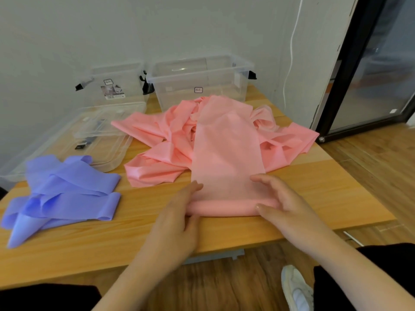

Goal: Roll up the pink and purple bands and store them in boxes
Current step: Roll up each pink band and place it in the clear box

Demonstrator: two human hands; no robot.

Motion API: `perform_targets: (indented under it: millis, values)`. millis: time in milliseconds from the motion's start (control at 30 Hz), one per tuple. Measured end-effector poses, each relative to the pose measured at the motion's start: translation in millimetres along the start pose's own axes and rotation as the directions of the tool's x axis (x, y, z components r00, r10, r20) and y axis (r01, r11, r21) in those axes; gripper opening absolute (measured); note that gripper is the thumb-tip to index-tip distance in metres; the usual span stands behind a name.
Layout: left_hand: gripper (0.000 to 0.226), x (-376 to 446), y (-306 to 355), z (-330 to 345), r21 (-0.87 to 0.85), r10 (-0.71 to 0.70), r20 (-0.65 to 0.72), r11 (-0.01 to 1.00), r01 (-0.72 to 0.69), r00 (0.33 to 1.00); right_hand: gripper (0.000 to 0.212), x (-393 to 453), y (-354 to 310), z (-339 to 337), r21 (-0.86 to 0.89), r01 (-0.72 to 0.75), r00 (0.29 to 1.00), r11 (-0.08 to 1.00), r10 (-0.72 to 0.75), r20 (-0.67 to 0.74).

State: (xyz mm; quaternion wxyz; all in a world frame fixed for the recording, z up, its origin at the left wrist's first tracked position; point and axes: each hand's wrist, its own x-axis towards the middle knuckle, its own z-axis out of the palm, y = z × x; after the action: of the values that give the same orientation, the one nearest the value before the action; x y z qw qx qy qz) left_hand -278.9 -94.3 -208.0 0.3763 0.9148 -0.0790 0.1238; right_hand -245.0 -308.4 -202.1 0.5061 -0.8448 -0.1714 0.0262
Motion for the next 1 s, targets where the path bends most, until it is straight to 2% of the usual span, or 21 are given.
perform_targets:
  millis: [133, 233, 367, 500, 567, 633, 733, 800, 867, 933, 1000]
  values:
    - [0.033, 5, -8, -8, 0.075, 0.067, 0.008, 0.995, -0.068, 0.998, 0.034, 3, 3, -13, -0.282, 0.101, 0.995, 0.954, -0.089, 0.053]
    - [0.025, 7, -6, -8, 0.084, 0.077, -0.03, 0.994, -0.074, 0.997, 0.03, 2, 2, -11, -0.29, 0.081, 0.995, 0.954, -0.092, -0.024]
    - [0.03, 8, -5, -5, 0.078, 0.033, -0.124, 0.997, -0.024, 0.992, 0.021, 1, 5, -6, -0.309, 0.048, 0.978, 0.95, -0.108, -0.18]
    - [0.017, 4, -6, -2, 0.17, 0.11, -0.123, 0.981, -0.089, 0.986, 0.012, 1, 6, -1, -0.472, 0.09, 0.964, 0.877, -0.196, -0.181]
    - [0.027, 4, -9, -2, 0.163, 0.115, -0.089, 0.982, -0.099, 0.989, 0.014, 3, 5, -5, -0.507, 0.101, 0.966, 0.856, -0.205, -0.155]
    - [0.033, 4, -9, -5, 0.135, 0.1, -0.017, 0.986, -0.096, 0.995, 0.017, 4, 5, -9, -0.453, 0.101, 0.972, 0.886, -0.186, -0.146]
    - [0.041, 2, -6, -4, 0.146, 0.083, 0.055, 0.985, -0.091, 0.995, 0.023, 0, -2, -3, -0.063, 0.027, 0.978, 0.998, -0.04, -0.204]
    - [0.05, 0, -1, 4, 0.166, 0.095, 0.081, 0.98, -0.107, 0.992, 0.028, -3, -4, 6, 0.102, -0.04, 0.99, 0.994, 0.054, -0.134]
    - [0.049, -2, 4, 10, 0.165, 0.095, 0.099, 0.98, -0.11, 0.991, 0.037, -4, -2, 9, 0.075, -0.038, 0.998, 0.996, 0.042, -0.053]
    - [0.045, 1, 6, 10, 0.133, 0.069, 0.052, 0.988, -0.076, 0.996, 0.048, -2, 2, 2, 0.004, -0.039, 0.999, 0.999, 0.039, -0.022]
    - [0.035, 3, 1, 7, 0.091, 0.043, -0.018, 0.995, -0.042, 0.999, 0.046, 1, 3, -8, -0.096, -0.035, 0.999, 0.995, 0.033, -0.025]
